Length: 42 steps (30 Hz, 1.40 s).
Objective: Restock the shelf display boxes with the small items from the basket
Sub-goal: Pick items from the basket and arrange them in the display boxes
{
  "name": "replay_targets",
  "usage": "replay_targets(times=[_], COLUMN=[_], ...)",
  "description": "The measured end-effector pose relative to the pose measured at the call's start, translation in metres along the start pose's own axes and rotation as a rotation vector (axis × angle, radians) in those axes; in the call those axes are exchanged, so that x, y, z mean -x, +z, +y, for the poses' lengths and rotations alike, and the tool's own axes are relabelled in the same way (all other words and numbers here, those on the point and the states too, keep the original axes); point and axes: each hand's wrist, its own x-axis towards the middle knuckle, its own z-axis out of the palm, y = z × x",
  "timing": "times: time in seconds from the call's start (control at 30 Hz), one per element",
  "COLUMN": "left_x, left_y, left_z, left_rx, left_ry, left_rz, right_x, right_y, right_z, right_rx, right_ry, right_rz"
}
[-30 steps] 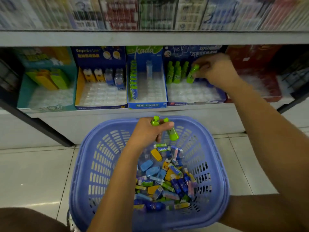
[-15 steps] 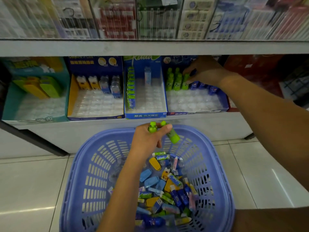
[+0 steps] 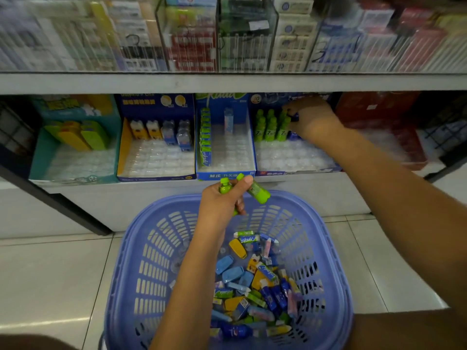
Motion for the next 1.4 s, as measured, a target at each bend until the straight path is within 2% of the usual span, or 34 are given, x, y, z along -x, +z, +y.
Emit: replay_targets(times=[0.07, 0.13, 0.2, 0.33, 0.43, 0.53, 0.6, 0.67, 0.73, 0.87, 0.93, 1.07, 1.2, 1.27, 1.4], left_x=[0.003, 0.005, 0.008, 0.015, 0.016, 0.016, 0.018, 0.019, 0.018, 0.011, 0.009, 0.004, 0.0, -0.003, -0.007], left_y=[-0.001, 0.0, 0.003, 0.006, -0.001, -0.008, -0.009, -0.009, -0.01, -0.009, -0.006, -0.003, -0.003, -0.002, -0.003], left_z=[0.002, 0.004, 0.006, 0.01, 0.015, 0.017, 0.017, 0.017, 0.017, 0.013, 0.011, 0.006, 0.002, 0.001, -0.001], left_rx=[-0.008, -0.007, -0.03, -0.029, 0.001, 0.029, 0.119, 0.171, 0.157, 0.037, -0.021, -0.039, 0.005, 0.046, 0.141], left_ry=[0.002, 0.008, 0.026, 0.074, 0.078, -0.021, -0.082, -0.081, -0.043, 0.077, 0.115, 0.144, 0.087, 0.059, -0.022], left_rz=[0.029, 0.045, 0.052, 0.043, 0.024, -0.113, -0.257, -0.357, -0.385, -0.23, -0.172, -0.142, -0.138, -0.127, -0.1], right_x=[0.034, 0.072, 0.095, 0.102, 0.105, 0.107, 0.108, 0.108, 0.108, 0.104, 0.1, 0.091, 0.081, 0.07, 0.035], right_y=[-0.004, -0.006, 0.002, 0.015, 0.013, 0.01, 0.006, 0.004, 0.002, -0.003, -0.006, -0.006, -0.001, 0.0, 0.008], right_z=[-0.011, -0.031, -0.046, -0.052, -0.047, -0.038, -0.035, -0.034, -0.033, -0.035, -0.039, -0.043, -0.043, -0.039, -0.021], right_rx=[-0.325, -0.56, -0.652, -0.664, -0.887, -1.166, -1.234, -1.24, -1.235, -1.3, -1.226, -1.123, -1.102, -1.09, -0.927], right_ry=[-0.029, -0.095, -0.135, -0.15, -0.118, -0.157, -0.213, -0.249, -0.236, -0.1, -0.061, -0.006, 0.037, 0.034, 0.1], right_rz=[-0.001, -0.229, -0.411, -0.39, -0.422, -0.463, -0.512, -0.544, -0.551, -0.481, -0.406, -0.394, -0.402, -0.313, 0.029])
